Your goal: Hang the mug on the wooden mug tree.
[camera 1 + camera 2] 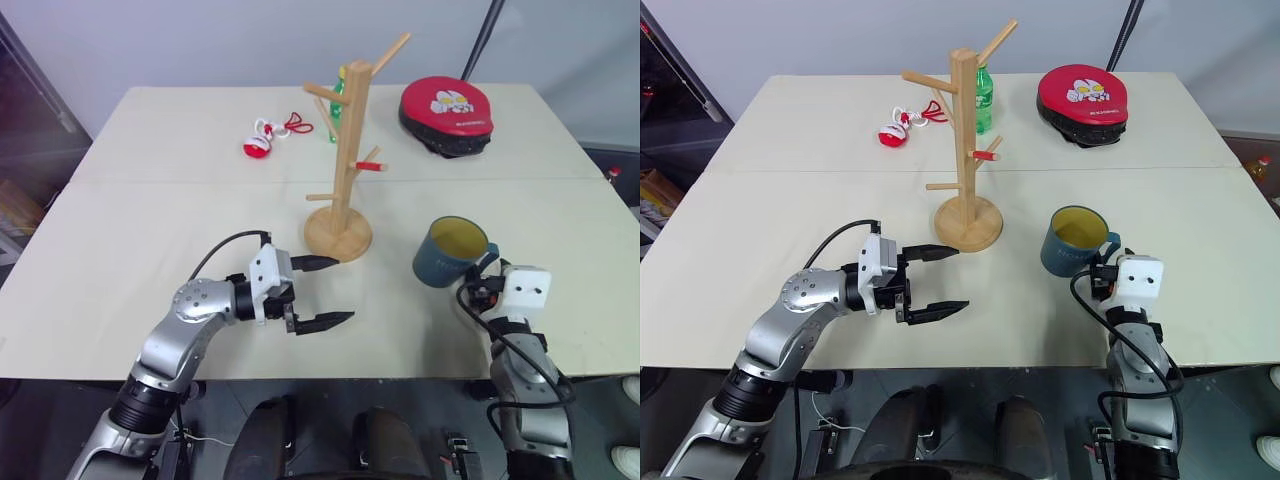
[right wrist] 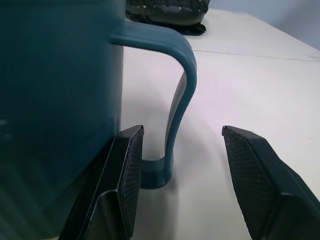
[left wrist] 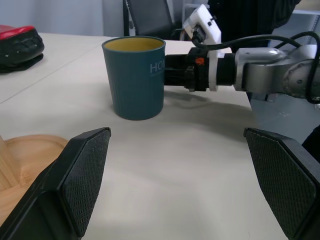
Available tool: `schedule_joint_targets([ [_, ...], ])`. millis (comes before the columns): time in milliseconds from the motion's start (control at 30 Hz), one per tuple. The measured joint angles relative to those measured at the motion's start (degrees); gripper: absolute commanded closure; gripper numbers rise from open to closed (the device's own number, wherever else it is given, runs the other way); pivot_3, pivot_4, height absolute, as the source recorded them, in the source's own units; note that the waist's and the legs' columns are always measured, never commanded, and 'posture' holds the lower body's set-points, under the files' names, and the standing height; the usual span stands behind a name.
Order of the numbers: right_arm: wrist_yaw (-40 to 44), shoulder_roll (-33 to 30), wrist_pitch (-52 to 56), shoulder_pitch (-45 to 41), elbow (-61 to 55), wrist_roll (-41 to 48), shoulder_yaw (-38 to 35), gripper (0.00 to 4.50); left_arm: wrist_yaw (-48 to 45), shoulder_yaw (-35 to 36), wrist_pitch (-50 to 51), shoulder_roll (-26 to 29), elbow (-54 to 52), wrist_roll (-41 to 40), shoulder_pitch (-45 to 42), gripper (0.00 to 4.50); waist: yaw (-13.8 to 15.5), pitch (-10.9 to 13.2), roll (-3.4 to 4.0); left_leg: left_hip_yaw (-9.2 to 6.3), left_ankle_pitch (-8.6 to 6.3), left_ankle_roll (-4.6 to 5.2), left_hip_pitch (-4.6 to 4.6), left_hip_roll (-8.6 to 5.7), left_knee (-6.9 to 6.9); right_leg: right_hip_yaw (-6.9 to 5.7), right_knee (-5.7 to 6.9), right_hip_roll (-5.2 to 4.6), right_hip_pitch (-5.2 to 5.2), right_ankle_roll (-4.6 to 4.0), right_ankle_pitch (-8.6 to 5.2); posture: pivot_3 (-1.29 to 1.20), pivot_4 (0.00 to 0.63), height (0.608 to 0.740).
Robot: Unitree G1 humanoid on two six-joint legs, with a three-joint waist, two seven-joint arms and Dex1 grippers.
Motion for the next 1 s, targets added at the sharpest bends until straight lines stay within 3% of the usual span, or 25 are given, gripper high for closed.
schedule_joint_targets([
  [33,0.25,-0.22,0.00,-0.17,0.50,0.21,-0.03,1.94,0.06,0.00,0.00,0.00,0.00,0.00,0.00,0.00,0.01,0.00,0.00,0.00,0.00,0.00,0.00,0.00,0.00,0.00,0.00,0.00,0.00,0.00,0.00,0.00,0.150,0.740],
  [100,0.92,-0.27,-0.01,-0.36,0.94,0.68,-0.05,2.47,0.22,0.01,-0.01,-0.01,0.00,0.00,0.01,0.00,-0.02,0.00,0.00,0.00,0.00,0.00,0.00,0.00,0.00,0.00,0.00,0.00,0.00,0.00,0.00,0.00,0.150,0.740],
  [233,2.19,-0.29,-0.08,-0.70,1.47,1.90,-0.02,4.43,0.73,0.02,-0.02,-0.01,0.00,0.00,0.31,0.00,-0.02,0.00,0.00,0.00,0.00,0.00,0.00,0.00,0.00,-0.01,0.01,0.00,0.00,0.00,0.00,0.00,0.150,0.740],
  [467,3.65,-1.06,-0.29,0.68,0.09,1.84,0.55,4.48,1.08,0.05,-0.22,-0.03,0.00,0.01,0.89,0.00,0.04,0.01,0.01,0.00,0.00,0.00,0.00,0.00,0.00,0.00,0.01,-0.01,0.00,0.00,0.00,0.00,0.150,0.740],
  [667,13.00,-16.06,-0.61,4.86,-13.93,-7.06,6.82,4.48,1.56,2.49,-1.94,0.42,2.81,0.04,0.69,0.00,-0.20,0.04,0.08,0.04,-0.01,0.01,0.02,0.08,0.02,0.00,0.01,0.11,-0.03,0.00,0.00,0.00,0.150,0.740],
  [733,15.73,-18.50,-0.07,4.10,-18.84,-7.67,8.05,4.48,1.40,3.23,-2.54,0.70,4.34,0.07,0.47,0.00,-0.11,0.04,0.06,0.01,-0.01,0.01,0.02,0.16,0.03,0.00,0.01,0.22,-0.02,0.00,0.00,0.00,0.150,0.740],
  [1000,23.08,-25.62,17.55,-16.28,-28.12,-6.70,11.31,4.48,0.65,9.34,-2.06,1.56,7.10,-3.18,-3.92,0.00,0.21,0.11,-0.07,-0.01,-0.01,0.00,-0.02,0.15,0.13,-0.04,-0.02,0.16,0.02,-0.01,0.01,0.00,0.150,0.740],
])
